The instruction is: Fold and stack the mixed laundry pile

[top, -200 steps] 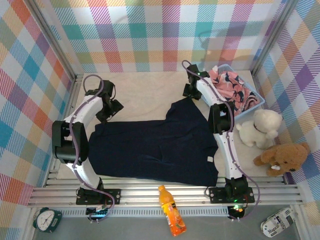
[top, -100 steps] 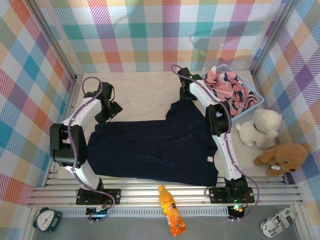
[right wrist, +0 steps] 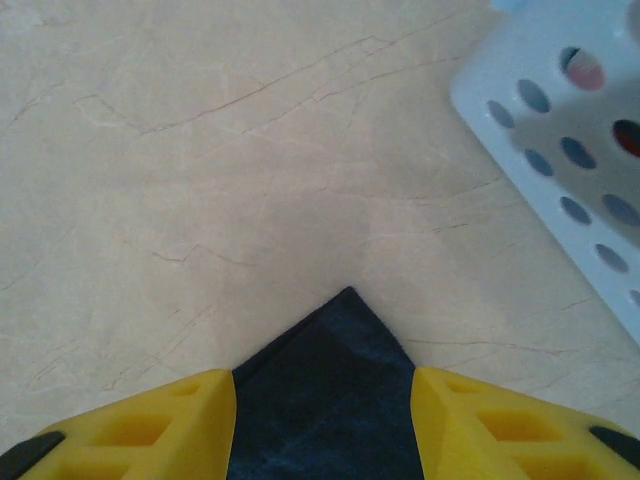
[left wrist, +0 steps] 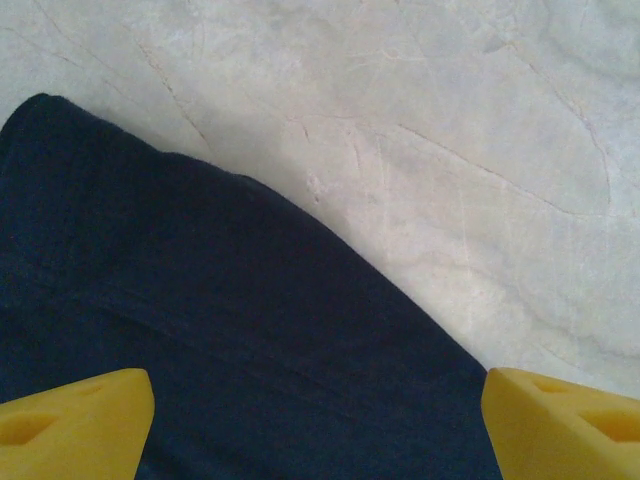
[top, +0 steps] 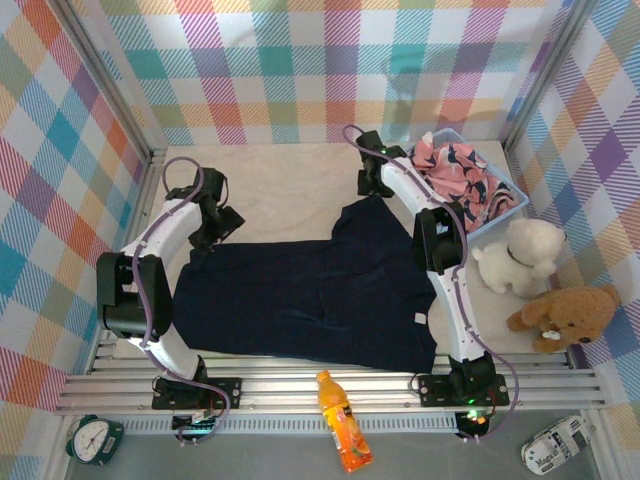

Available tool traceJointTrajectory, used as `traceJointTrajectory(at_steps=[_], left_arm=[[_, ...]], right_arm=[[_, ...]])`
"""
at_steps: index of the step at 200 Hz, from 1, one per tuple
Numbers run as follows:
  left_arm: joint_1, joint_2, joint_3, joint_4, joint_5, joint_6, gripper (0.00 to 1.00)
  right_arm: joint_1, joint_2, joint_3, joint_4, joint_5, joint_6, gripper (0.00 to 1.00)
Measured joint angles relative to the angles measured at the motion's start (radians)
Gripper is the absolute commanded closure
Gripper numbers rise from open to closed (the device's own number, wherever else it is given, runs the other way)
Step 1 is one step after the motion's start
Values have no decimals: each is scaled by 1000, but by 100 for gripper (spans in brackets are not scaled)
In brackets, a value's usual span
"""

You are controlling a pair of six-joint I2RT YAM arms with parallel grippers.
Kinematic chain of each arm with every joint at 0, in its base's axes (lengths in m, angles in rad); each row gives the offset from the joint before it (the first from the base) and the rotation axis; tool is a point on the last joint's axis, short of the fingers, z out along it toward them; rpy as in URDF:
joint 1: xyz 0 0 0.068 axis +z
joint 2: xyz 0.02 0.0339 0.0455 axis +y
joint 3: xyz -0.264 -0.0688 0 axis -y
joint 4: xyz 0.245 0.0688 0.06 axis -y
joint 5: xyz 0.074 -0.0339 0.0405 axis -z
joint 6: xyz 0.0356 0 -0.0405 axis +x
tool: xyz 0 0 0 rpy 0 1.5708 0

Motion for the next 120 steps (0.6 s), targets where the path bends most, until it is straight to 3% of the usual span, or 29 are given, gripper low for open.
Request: traceJointTrajectory(at_steps=[70,87,120], left_arm=[[0,-1,-3,1,0,-1,14],[0,-2,-3,1,0,-1,15],[5,-3,-3,0,0,-5,16]], right_arm=[[20,35,-16,4,-16,23,51],[18,40,-15,4,-19,37,59],[3,40,-15,5,-30,53,88]])
